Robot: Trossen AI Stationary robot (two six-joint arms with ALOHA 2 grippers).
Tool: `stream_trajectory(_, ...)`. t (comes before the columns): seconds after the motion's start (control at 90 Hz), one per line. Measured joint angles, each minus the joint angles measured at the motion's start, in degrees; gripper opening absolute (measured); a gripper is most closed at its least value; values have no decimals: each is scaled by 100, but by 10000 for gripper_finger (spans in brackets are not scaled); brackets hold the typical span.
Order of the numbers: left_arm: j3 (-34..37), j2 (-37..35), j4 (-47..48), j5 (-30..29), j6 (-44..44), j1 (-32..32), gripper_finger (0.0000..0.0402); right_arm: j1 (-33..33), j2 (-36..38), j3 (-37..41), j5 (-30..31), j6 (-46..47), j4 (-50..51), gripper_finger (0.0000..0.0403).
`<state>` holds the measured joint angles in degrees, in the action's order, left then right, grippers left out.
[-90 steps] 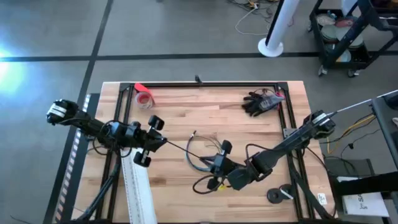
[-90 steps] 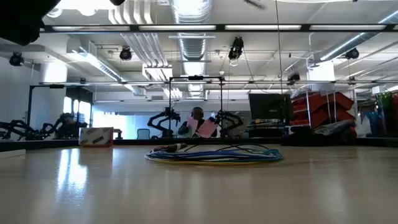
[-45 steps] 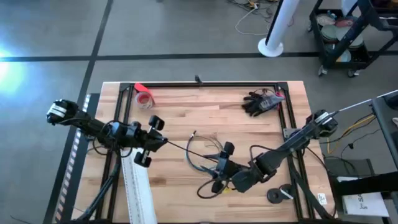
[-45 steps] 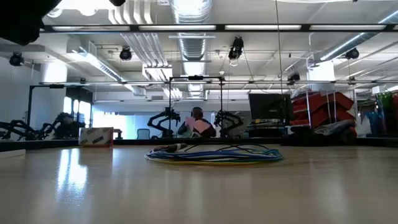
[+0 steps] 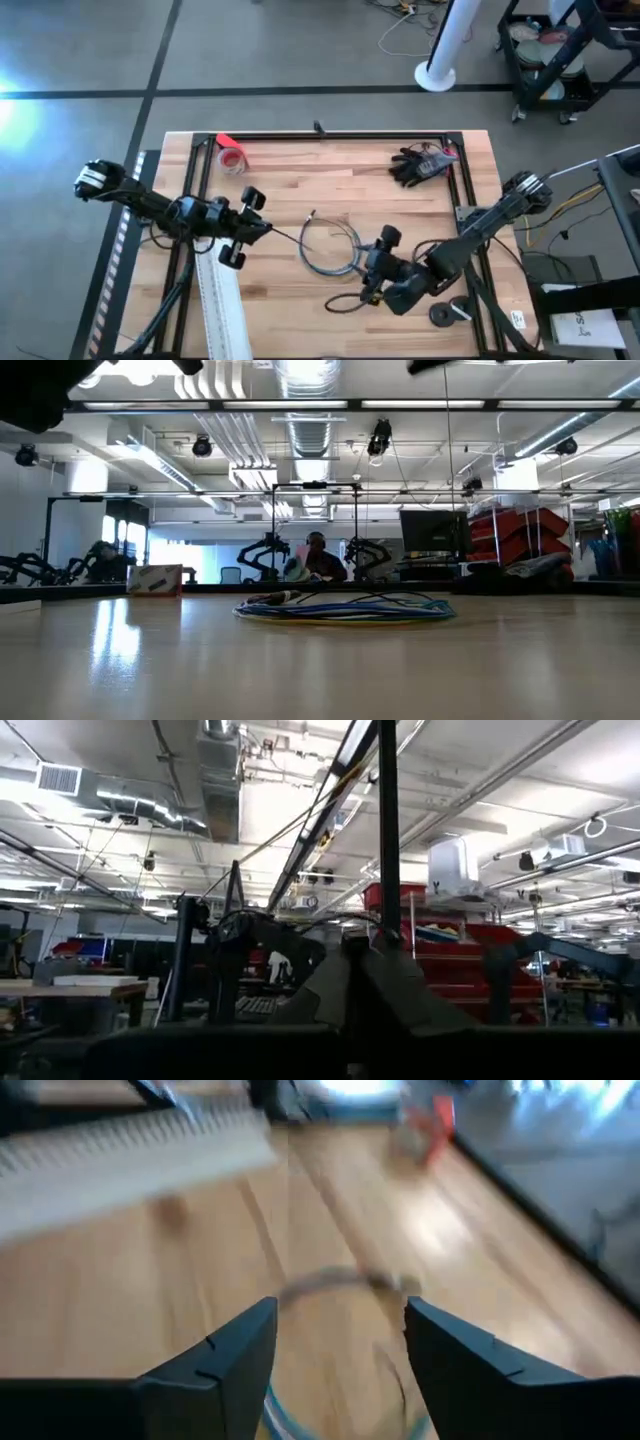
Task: Ziptie cables
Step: Put a zip tie on the cables
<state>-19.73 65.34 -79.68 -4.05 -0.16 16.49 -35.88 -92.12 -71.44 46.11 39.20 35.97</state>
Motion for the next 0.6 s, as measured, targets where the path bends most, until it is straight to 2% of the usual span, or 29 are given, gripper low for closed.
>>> stream_trajectory(0.222,0,-30,422,-2,-115,-242,0,37,-527,362,-556,242,37,200)
stream_trajectory(0.422,0,-44,939,-3,-257,-564,0,153,-1061,562,-1068,310,-329,199)
stream_trajectory(0.6,4,-20,1272,0,-365,-787,0,249,-1459,562,-1273,-348,-1214,199)
